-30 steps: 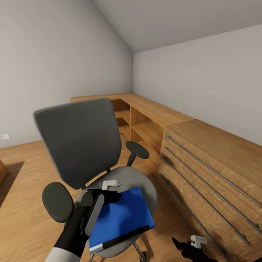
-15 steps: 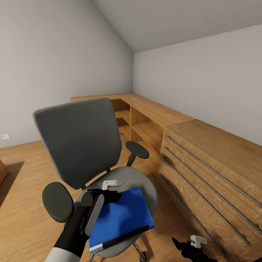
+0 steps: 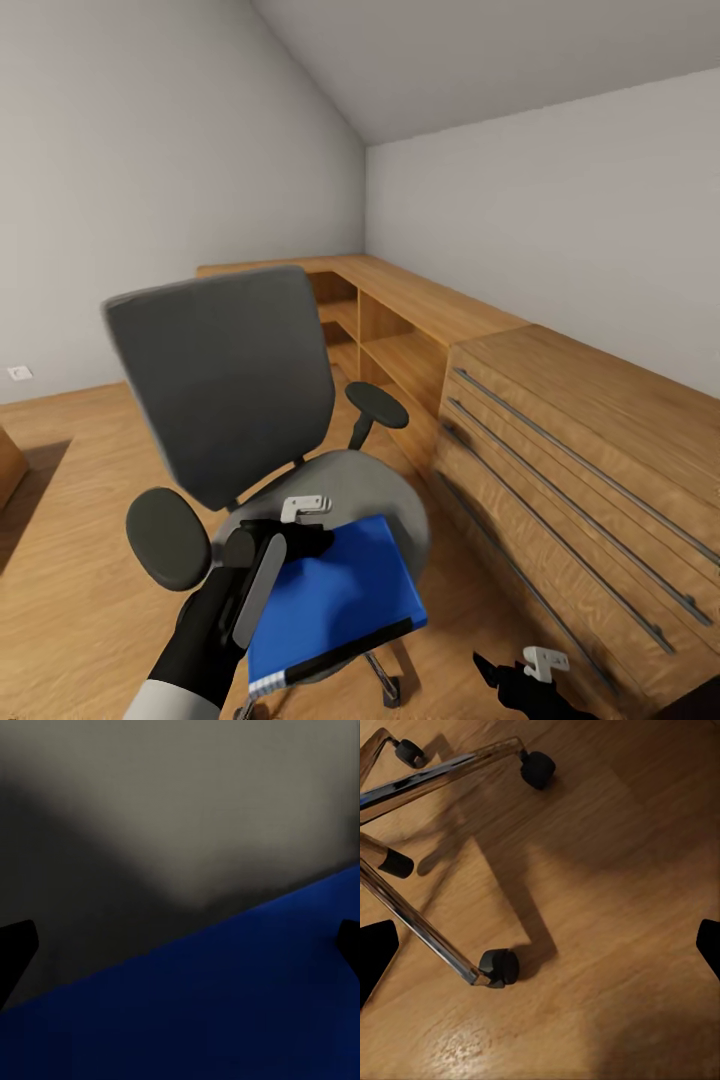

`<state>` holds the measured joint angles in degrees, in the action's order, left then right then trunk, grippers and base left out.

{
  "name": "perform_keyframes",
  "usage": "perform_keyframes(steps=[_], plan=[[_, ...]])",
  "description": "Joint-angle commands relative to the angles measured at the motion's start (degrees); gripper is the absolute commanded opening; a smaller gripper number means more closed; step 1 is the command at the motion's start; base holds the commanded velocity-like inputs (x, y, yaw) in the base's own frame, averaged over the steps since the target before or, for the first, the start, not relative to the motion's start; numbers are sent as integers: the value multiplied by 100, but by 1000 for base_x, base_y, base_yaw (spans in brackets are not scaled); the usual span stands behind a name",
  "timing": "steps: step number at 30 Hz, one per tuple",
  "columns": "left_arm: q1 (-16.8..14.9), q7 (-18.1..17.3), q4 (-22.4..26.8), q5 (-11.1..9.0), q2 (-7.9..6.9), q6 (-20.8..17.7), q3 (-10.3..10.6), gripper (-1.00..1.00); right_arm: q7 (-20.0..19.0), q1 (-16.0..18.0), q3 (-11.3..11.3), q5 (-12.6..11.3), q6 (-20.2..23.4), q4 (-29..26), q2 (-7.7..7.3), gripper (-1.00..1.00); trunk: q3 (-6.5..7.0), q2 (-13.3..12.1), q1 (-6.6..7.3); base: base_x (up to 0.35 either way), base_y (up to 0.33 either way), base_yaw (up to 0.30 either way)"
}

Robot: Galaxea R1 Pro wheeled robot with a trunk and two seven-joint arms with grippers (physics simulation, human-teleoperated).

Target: In the bedroom, organize the workspace by keeping the computer under the desk, ensuring the monitor is on the desk, placing the keyboard on the desk next to the monitor, placing the mouse on the desk next to the keyboard, moving the folder from the swivel chair onto the desk next to the mouse, stacking the notebook on top of the folder with the pen on top of the notebook, and positioning the swivel chair next to the desk.

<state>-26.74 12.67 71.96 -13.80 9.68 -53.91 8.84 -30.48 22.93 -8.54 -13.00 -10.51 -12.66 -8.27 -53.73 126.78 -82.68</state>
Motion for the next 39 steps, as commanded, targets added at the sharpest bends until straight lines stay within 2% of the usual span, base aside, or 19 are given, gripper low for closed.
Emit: perform_keyframes(steps=[1, 16, 39], plan=[[0, 60, -51, -44, -1, -23, 4, 100, -38, 3, -23, -18, -4, 9, 1, 100, -6, 2, 1, -101, 0, 0], [-1, 60, -22, -44, -1, -30, -5, 100, -30, 1, -25, -8, -49, 10, 1, 100, -6, 2, 1, -110, 24, 0], [-4, 69, -6, -35, -10, -23, 4, 100, -28, 1, -25, -10, -135, 27, 1, 100, -6, 2, 1, -4, 2, 0]])
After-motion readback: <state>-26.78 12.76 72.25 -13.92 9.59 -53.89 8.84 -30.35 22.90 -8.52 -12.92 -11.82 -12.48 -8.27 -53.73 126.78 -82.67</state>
